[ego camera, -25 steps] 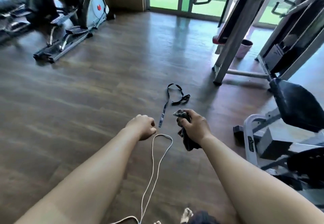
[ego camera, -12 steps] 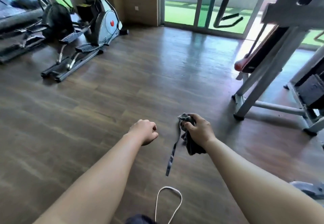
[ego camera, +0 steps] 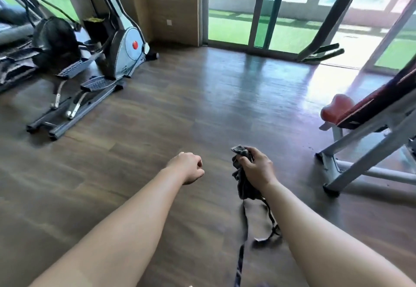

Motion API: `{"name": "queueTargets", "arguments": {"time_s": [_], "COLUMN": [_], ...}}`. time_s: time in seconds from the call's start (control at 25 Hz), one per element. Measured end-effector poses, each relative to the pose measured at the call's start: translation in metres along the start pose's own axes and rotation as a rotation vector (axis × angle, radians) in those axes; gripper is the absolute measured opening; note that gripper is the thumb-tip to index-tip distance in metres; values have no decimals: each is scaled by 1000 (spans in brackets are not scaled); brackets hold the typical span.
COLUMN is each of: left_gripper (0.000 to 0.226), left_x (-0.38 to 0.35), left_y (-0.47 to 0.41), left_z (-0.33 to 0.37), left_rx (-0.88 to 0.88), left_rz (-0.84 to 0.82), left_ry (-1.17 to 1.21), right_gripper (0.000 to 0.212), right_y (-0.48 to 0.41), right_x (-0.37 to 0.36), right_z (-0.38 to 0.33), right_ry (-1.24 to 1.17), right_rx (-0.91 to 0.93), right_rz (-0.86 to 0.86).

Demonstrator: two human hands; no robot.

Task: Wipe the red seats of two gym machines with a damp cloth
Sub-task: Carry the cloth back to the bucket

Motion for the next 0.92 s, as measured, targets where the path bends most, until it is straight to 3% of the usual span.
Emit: {"name": "queueTargets", "arguments": {"time_s": [0.4,0.52,0.92], "left_gripper": [39,40,41], "left_x": [118,153,261], "left_y": [-306,-388,-679], "left_z": [-40,-44,-71], "left_rx": [-47,-54,-159], "left_rz": [27,31,59], "left_ry": [-12,20,3], "right_gripper": [25,36,34], "right_y": [-314,-411,-704], "right_x": [-26,-22,-38], "right_z": [-32,-43,-79], "right_ry": [-10,22,57], "right_rx": [-25,-22,-19], "right_rz": [32,32,111]}}
Point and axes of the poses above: each hand's wrist, its own y-axis away from the middle knuckle, its own x-axis out of the back of the hand, z = x × y, the point moved 5 cm from there along -y, towards the middle knuckle, and after that the axes turned 9 degrees about -y, right-handed, at the moved point
